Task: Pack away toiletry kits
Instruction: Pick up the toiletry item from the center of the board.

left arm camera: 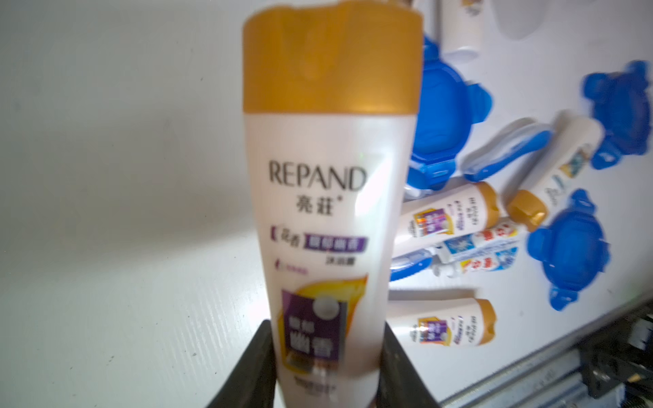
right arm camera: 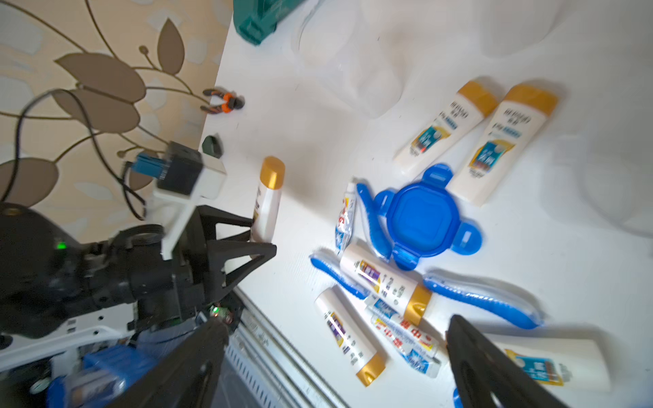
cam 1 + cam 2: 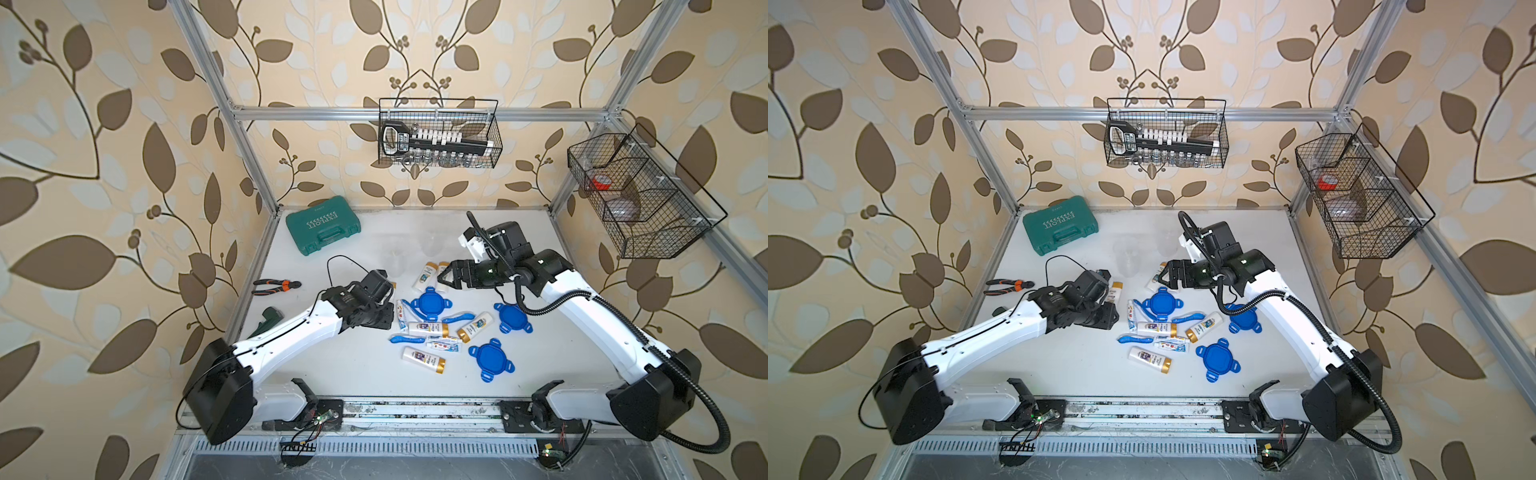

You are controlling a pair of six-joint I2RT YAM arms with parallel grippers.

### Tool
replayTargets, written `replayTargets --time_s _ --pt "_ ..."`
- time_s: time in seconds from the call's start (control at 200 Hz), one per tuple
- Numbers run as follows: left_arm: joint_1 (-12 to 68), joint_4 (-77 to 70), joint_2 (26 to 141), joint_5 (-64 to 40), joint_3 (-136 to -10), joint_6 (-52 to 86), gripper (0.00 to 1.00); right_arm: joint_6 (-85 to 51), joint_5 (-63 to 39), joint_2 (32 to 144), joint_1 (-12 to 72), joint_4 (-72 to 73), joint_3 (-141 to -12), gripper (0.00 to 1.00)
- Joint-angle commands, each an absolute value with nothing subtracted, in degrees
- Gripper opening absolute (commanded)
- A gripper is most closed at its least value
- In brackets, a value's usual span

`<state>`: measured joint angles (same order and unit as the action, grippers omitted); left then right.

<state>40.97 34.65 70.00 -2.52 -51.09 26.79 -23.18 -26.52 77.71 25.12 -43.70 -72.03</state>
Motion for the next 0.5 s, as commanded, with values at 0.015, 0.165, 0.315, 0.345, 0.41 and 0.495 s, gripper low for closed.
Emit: replayTargets --time_s 0.015,0.165,0.315,0.345,0.41,0.495 --pt "41.73 34.55 65.49 -8.32 -49.92 22.33 0.14 -23.18 -41.96 79.98 25.23 -44.03 -71.63 0.98" --pt "42.68 34.42 64.68 -10.87 -50.90 21.19 0.14 -25.78 -47.50 81.10 26.80 -37.52 -69.62 0.98" --pt "44.08 33.81 65.79 -11.70 -52.41 21.01 0.15 -30.21 -48.18 83.91 28.57 -30.22 -68.67 0.95" --pt "44.37 33.75 66.04 -11.69 -52.65 21.01 0.14 -30.22 -47.85 84.78 28.89 -29.86 -69.05 0.94" --pt "44.94 33.42 66.42 -11.63 -52.99 21.03 0.15 -30.50 -47.64 86.69 29.58 -28.73 -69.67 0.93" --pt "45.78 32.90 66.83 -11.40 -53.67 21.18 0.15 -30.63 -47.92 89.15 30.30 -28.12 -70.65 0.91"
